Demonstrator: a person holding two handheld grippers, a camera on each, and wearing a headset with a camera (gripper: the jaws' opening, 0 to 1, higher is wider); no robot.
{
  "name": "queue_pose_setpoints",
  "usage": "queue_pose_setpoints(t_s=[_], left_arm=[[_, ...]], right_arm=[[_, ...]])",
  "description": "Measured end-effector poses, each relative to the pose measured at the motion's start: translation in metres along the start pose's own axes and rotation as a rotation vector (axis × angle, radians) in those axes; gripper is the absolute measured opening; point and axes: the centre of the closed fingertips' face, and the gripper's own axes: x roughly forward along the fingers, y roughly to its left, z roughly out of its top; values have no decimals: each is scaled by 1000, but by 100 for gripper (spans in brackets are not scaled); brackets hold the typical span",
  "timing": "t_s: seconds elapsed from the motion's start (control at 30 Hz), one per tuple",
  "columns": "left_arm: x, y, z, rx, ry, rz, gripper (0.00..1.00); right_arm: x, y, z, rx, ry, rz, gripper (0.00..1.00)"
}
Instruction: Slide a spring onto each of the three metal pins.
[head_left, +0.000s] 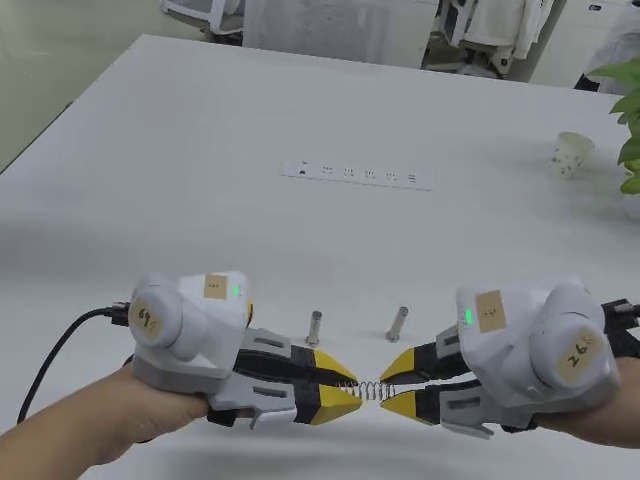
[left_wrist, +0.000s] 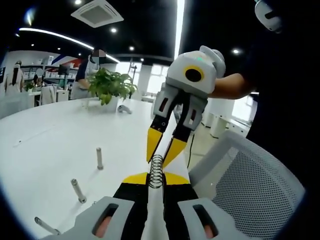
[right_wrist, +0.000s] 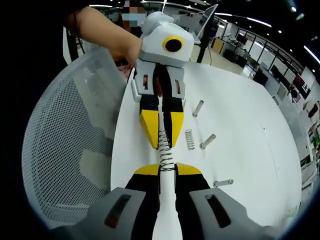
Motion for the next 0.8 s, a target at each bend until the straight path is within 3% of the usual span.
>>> queue_pose_setpoints(t_s=[0.23,0.43,0.67,0.7,0.73,0.8], left_arm=[[0,-1,-9,16,35,1,2],[0,-2,-14,30,60,1,2],[1,-2,-12,37,54,8,2],[2,-2,-11,33,51,10,2],[3,-4,-9,32,35,5,2],[5,-7,-8,32,38,2,2]], right_arm=[[-5,1,11,-45,-21,7,7],[-8,4,30,-59,-72,35,7],[-9,5,46,7,-162,52,7],[-10,4,54,43,-212,50,7],[-11,5,57,73,-228,55,7],[-11,3,57,59,-224,47,7]])
